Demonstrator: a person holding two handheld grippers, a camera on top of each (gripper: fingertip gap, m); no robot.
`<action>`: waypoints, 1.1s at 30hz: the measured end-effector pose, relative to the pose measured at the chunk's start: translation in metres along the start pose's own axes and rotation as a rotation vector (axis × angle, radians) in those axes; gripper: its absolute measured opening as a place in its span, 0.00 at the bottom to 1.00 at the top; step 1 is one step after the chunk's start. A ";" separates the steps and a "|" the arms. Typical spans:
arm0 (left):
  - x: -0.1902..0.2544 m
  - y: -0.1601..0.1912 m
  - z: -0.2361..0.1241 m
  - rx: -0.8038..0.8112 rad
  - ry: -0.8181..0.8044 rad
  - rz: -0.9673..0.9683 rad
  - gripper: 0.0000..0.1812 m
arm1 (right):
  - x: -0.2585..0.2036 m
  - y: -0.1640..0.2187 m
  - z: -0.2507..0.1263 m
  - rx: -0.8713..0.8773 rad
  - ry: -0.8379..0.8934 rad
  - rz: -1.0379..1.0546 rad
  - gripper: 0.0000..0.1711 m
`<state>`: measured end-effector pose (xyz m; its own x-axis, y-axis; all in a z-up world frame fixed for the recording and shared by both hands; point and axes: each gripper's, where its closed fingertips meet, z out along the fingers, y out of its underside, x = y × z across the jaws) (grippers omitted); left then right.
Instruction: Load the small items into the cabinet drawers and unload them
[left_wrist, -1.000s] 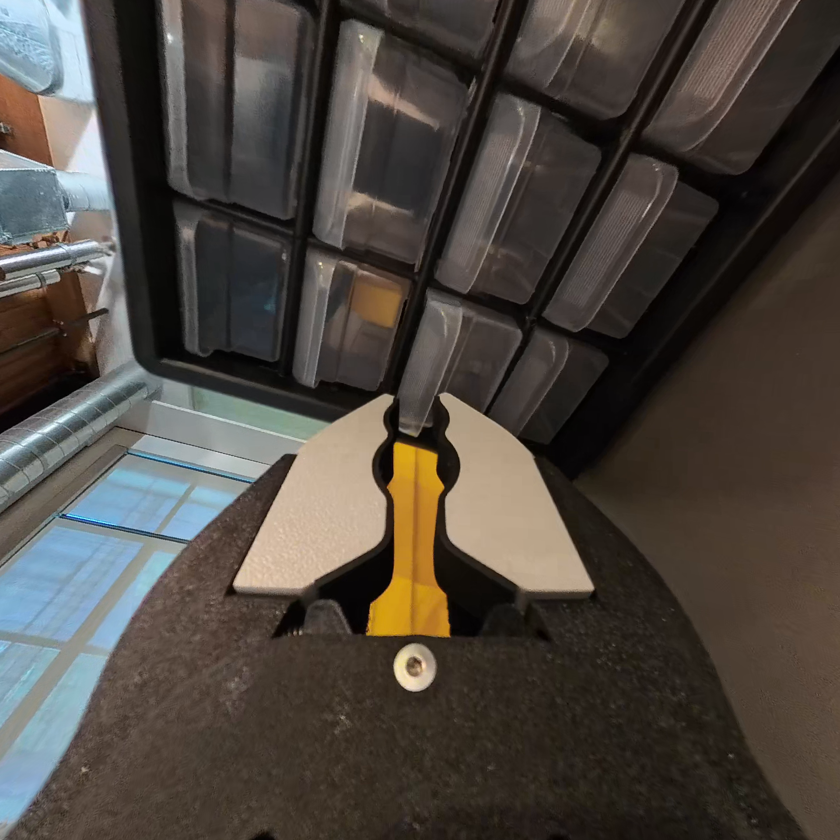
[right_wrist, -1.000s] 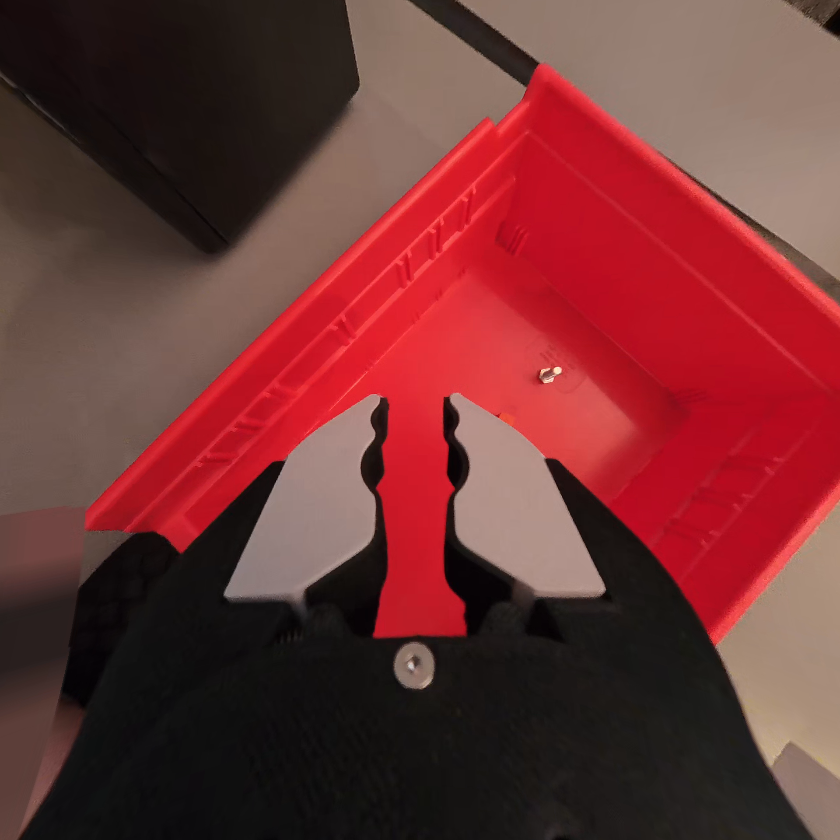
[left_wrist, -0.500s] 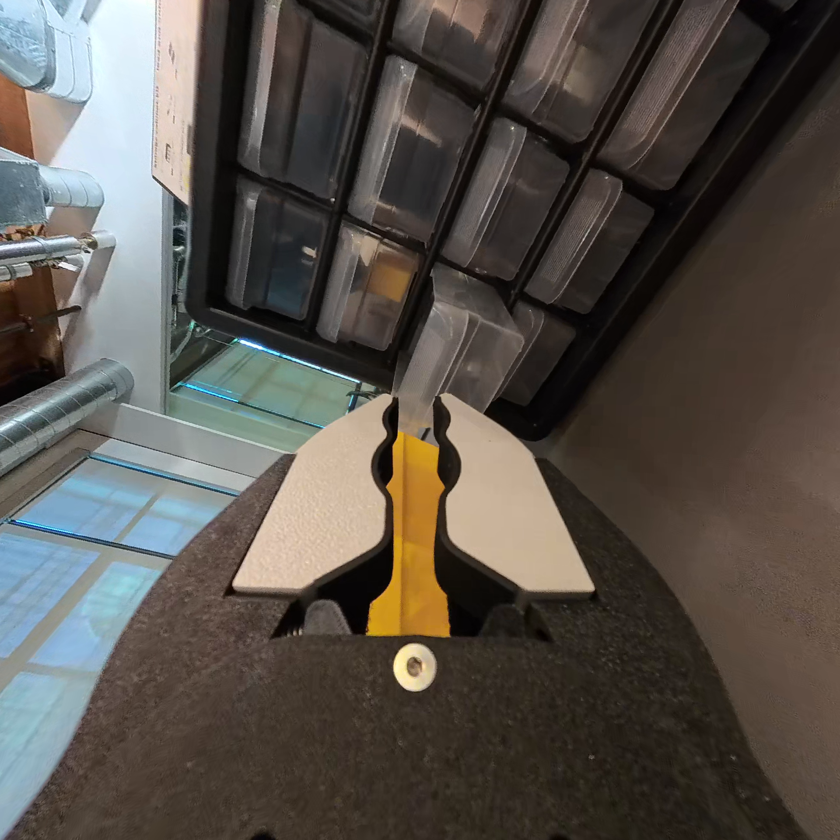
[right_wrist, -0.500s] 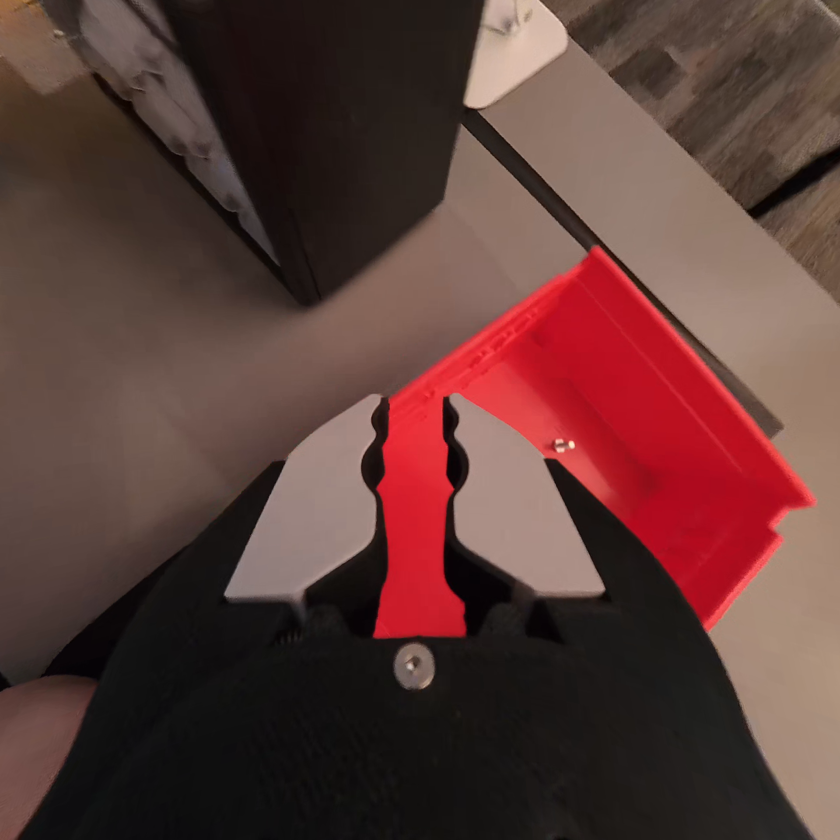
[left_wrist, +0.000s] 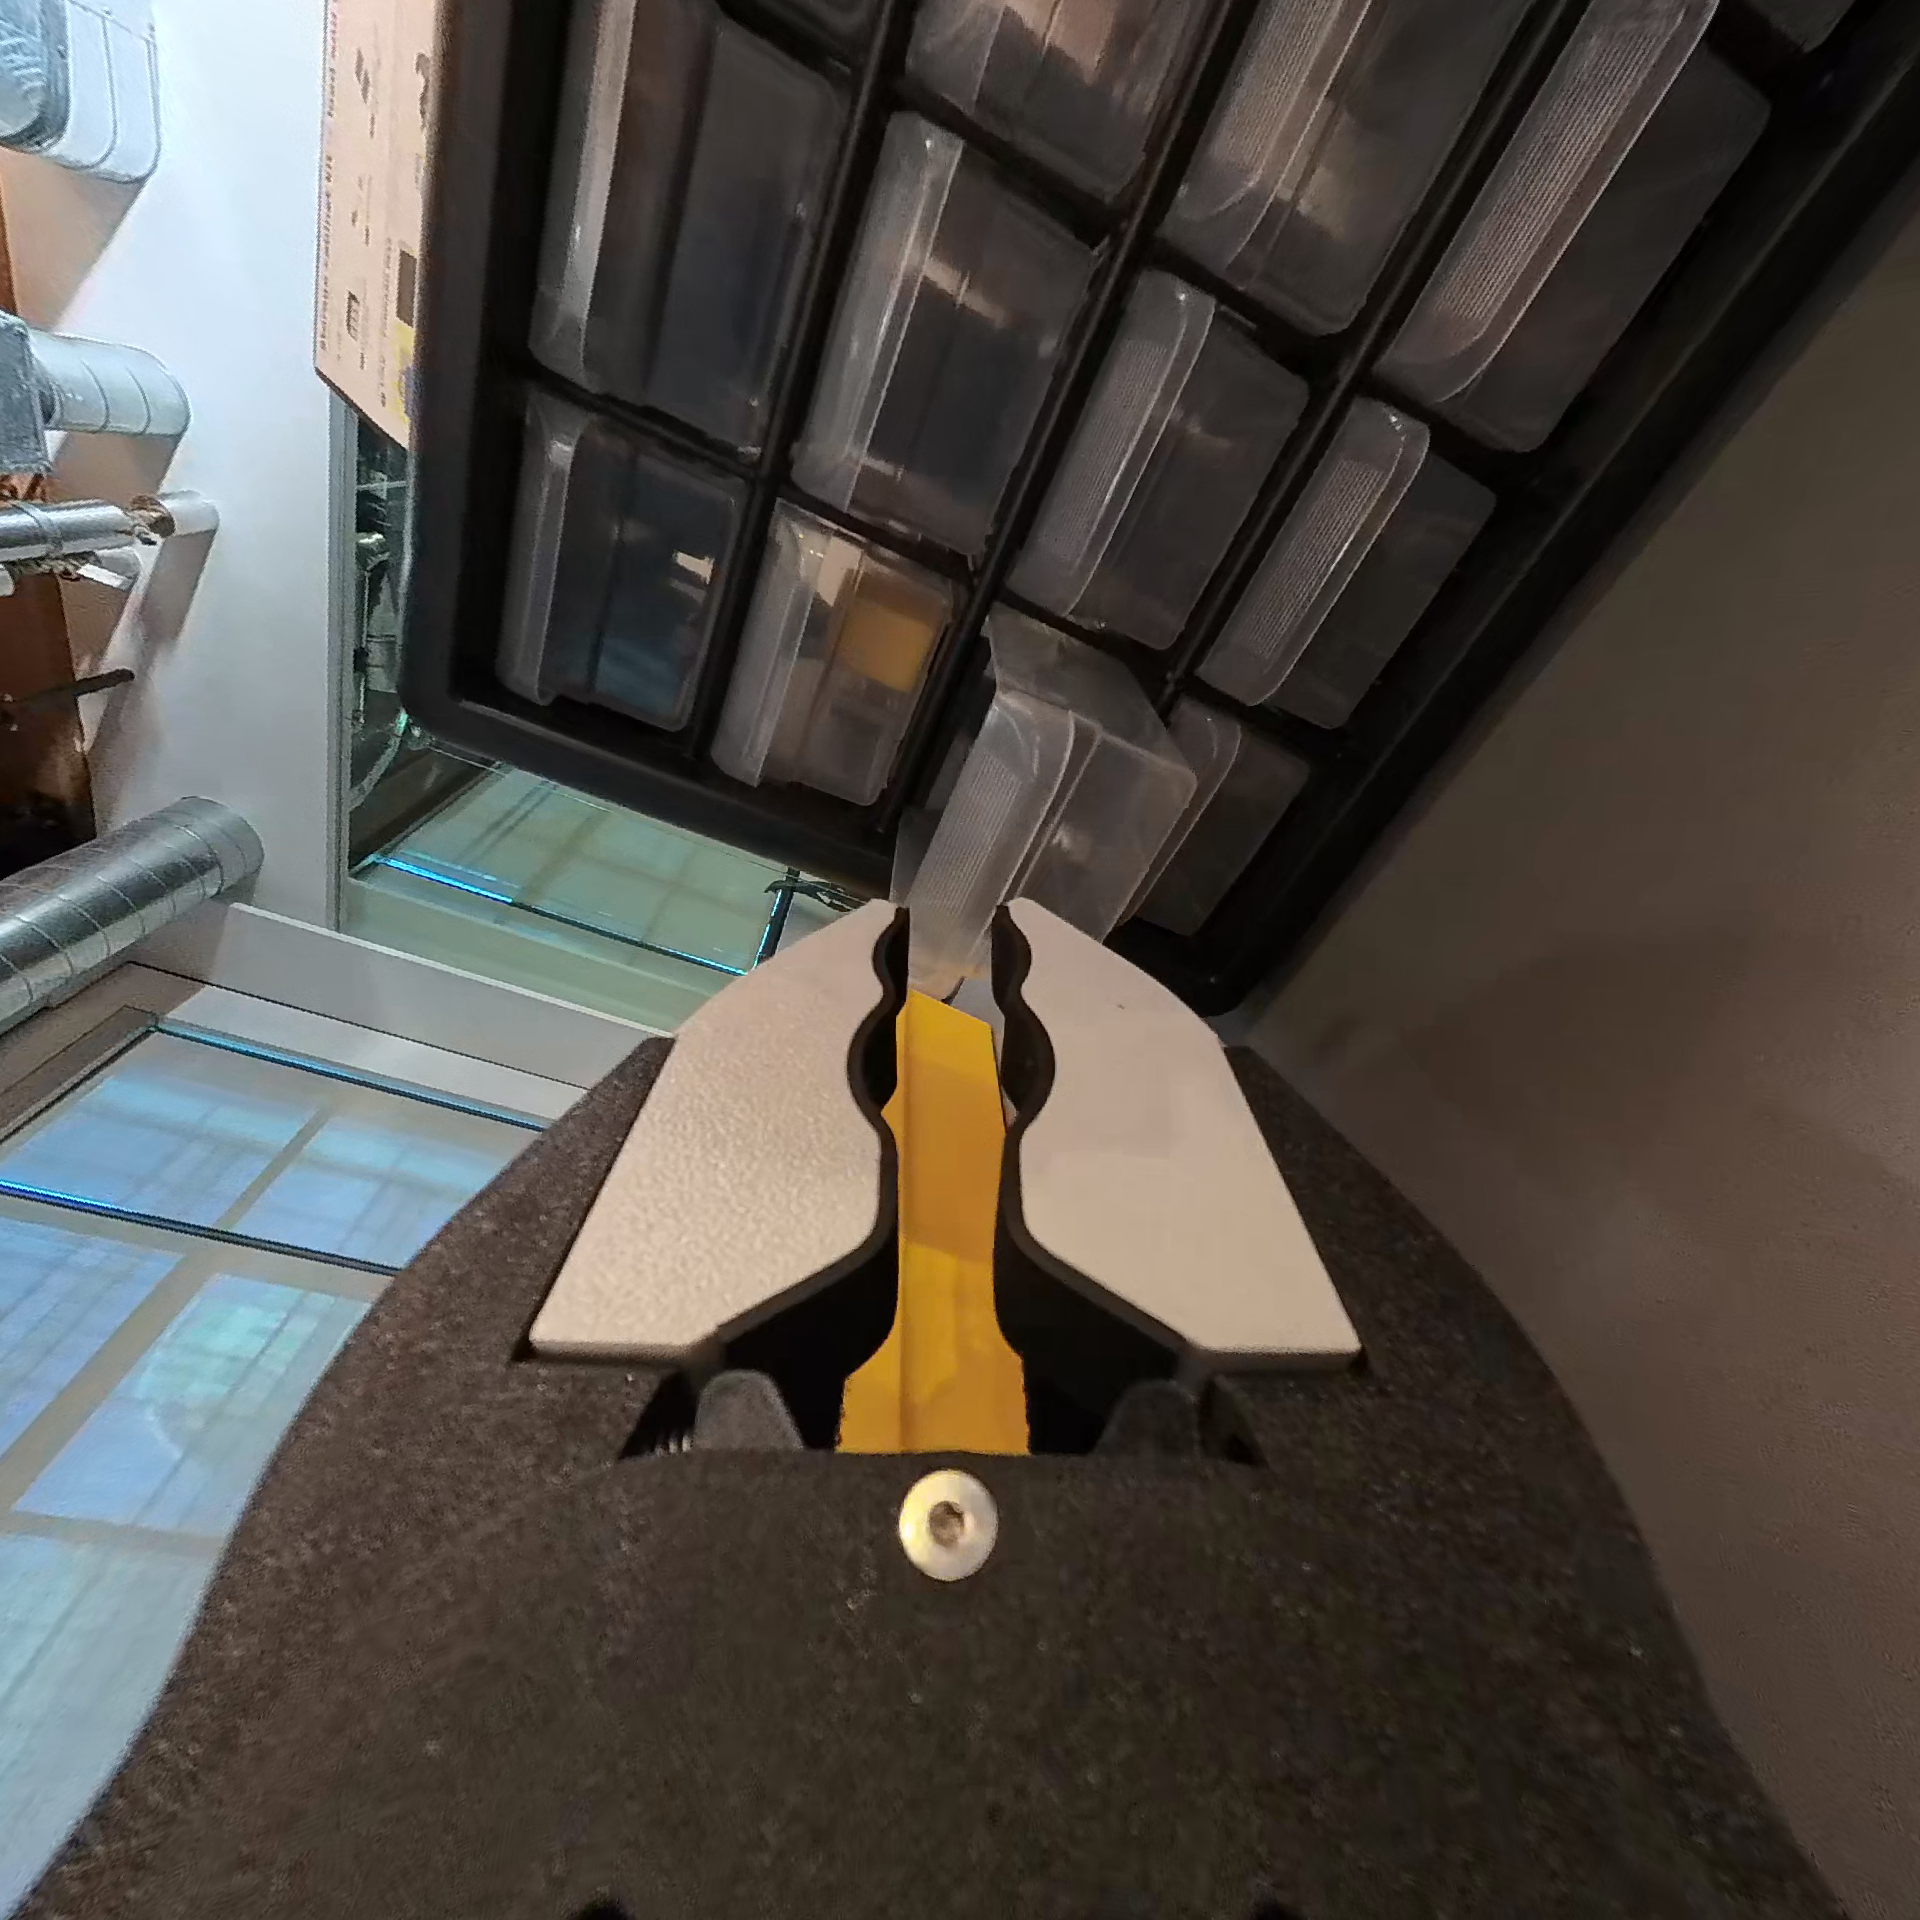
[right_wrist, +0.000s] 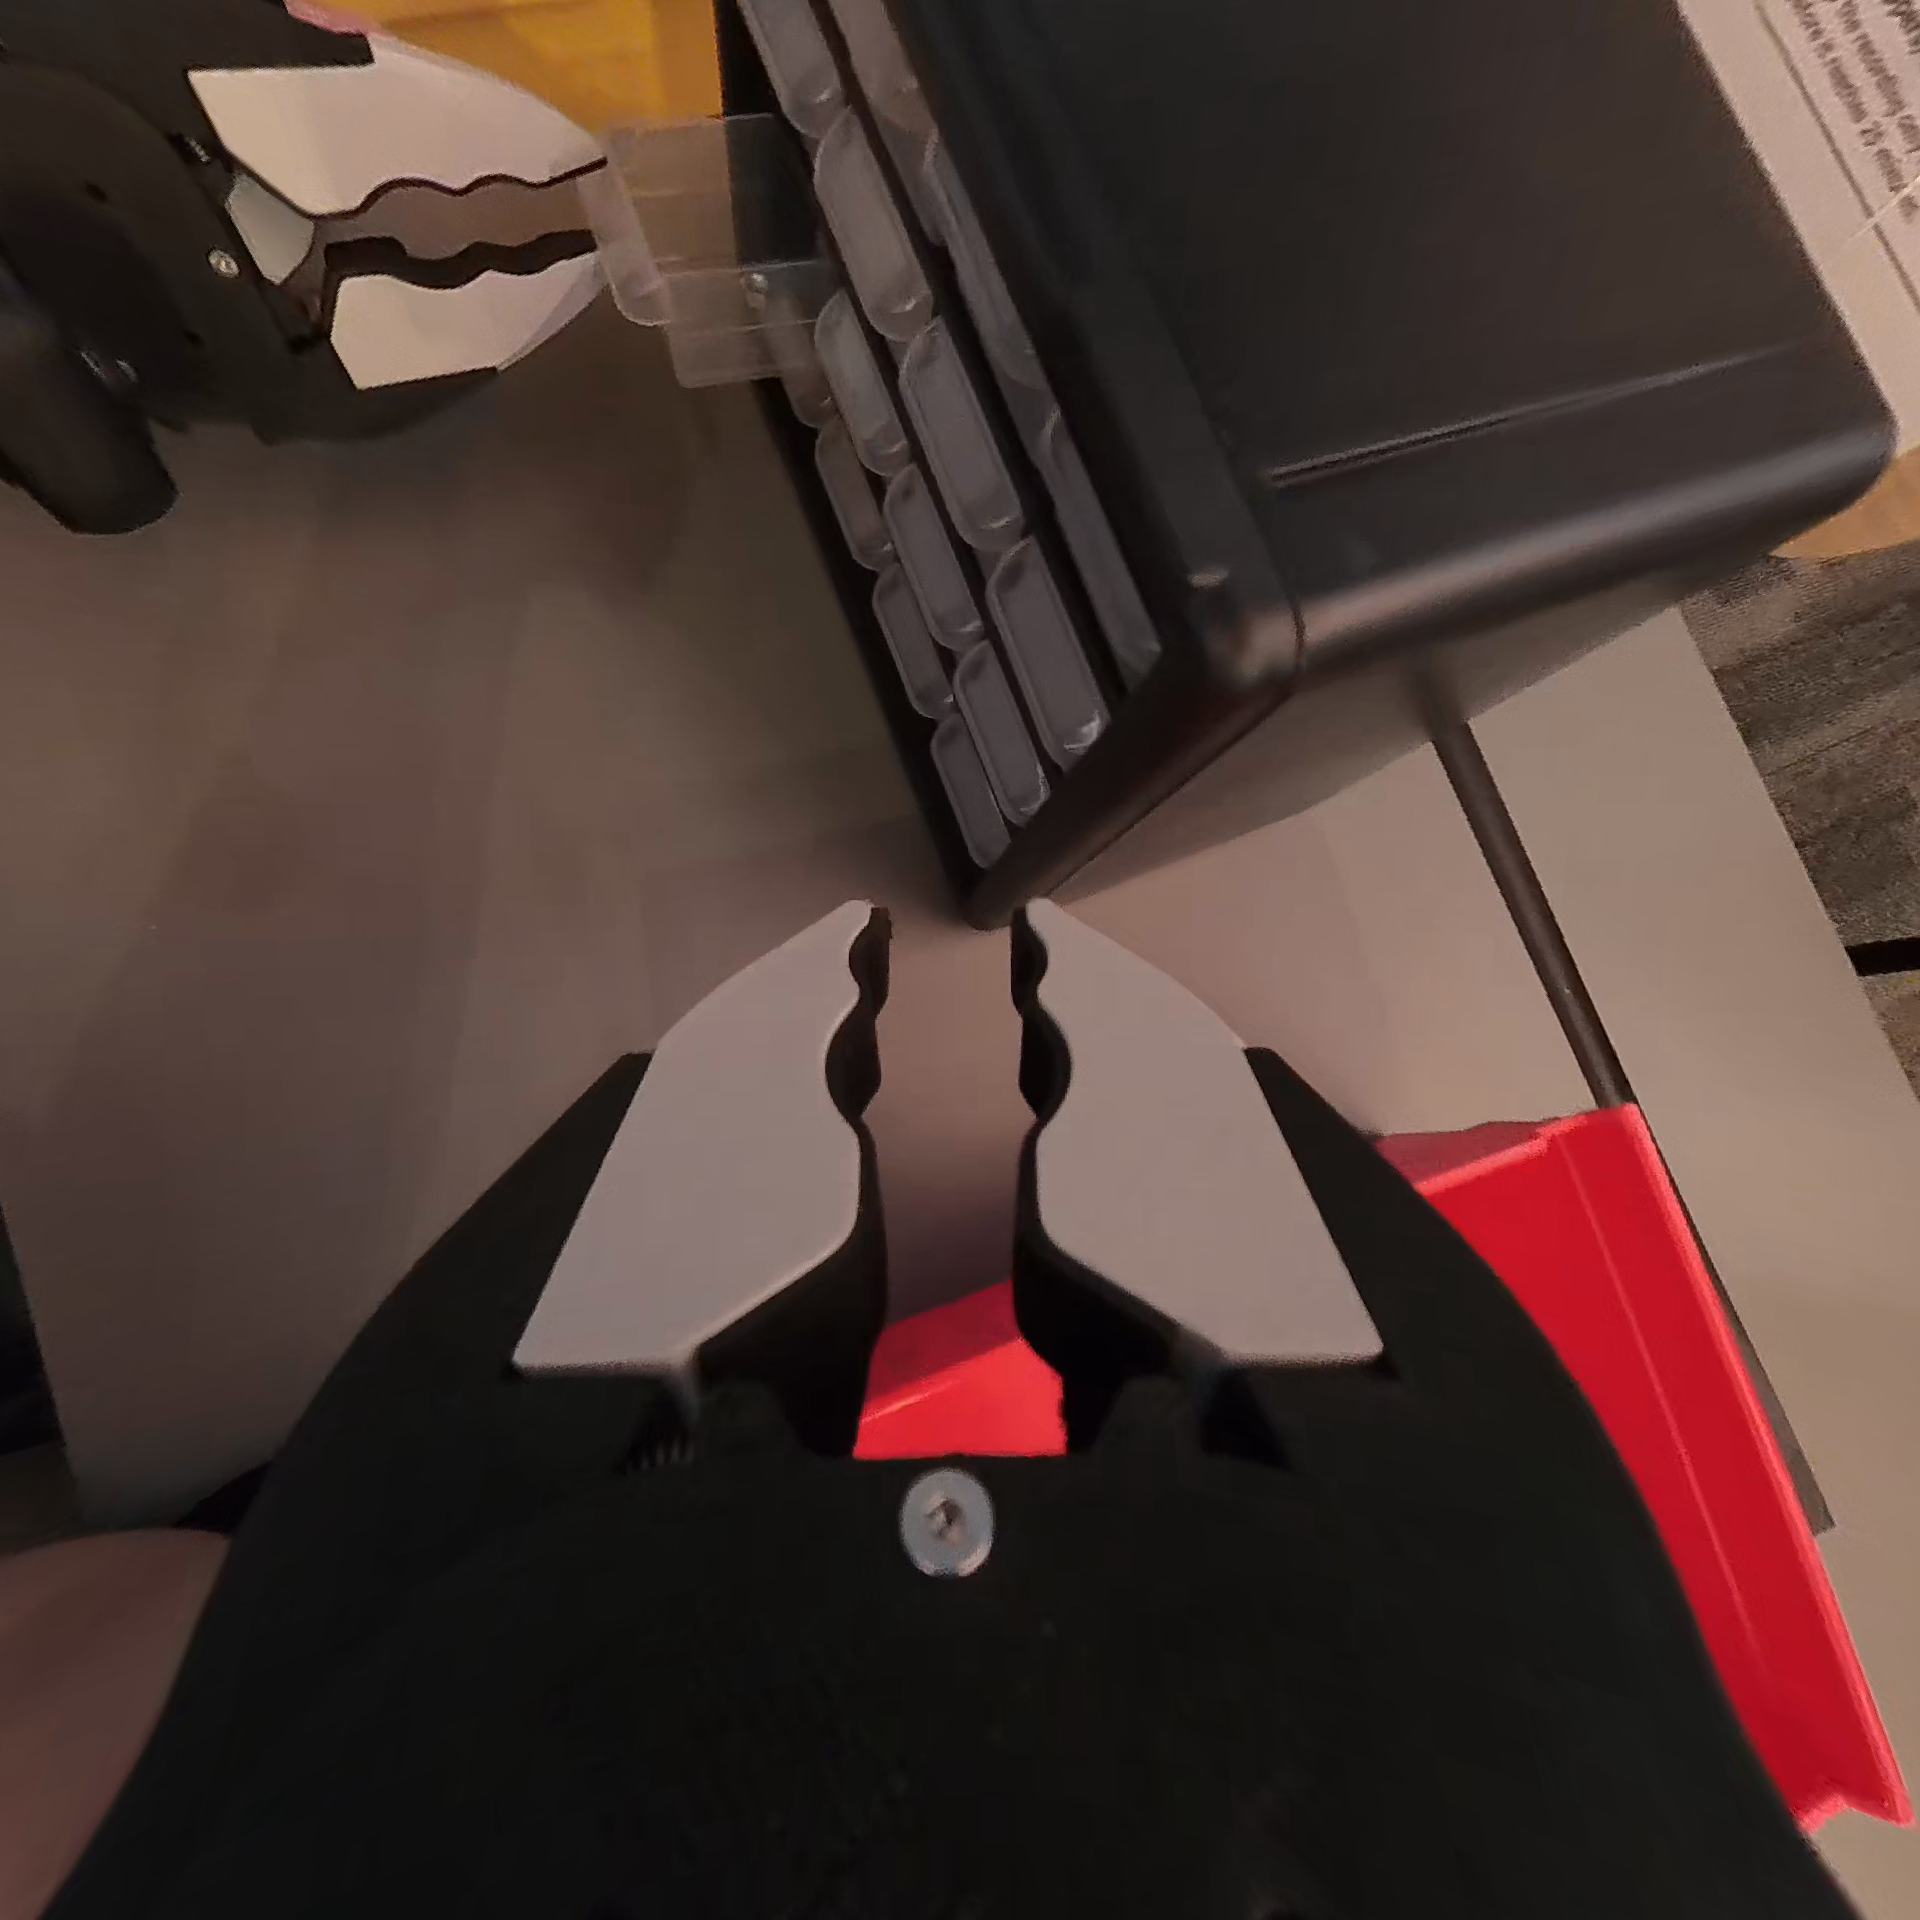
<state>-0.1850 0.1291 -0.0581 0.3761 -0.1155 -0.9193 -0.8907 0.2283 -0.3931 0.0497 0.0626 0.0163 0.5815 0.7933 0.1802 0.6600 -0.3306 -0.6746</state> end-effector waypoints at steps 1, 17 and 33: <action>0.000 0.000 0.000 0.000 0.002 -0.002 0.08 | -0.002 -0.001 0.004 -0.007 -0.005 -0.007 0.14; 0.003 -0.005 0.011 -0.030 0.041 -0.015 0.08 | -0.024 -0.039 0.050 -0.017 -0.062 -0.114 0.14; 0.002 -0.005 0.009 -0.039 0.045 -0.027 0.08 | -0.058 -0.046 0.087 -0.085 -0.119 -0.256 0.14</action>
<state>-0.1773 0.1363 -0.0584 0.3891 -0.1645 -0.9064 -0.8900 0.1866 -0.4160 -0.0557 0.0767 -0.0256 0.3345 0.9091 0.2482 0.8185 -0.1498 -0.5546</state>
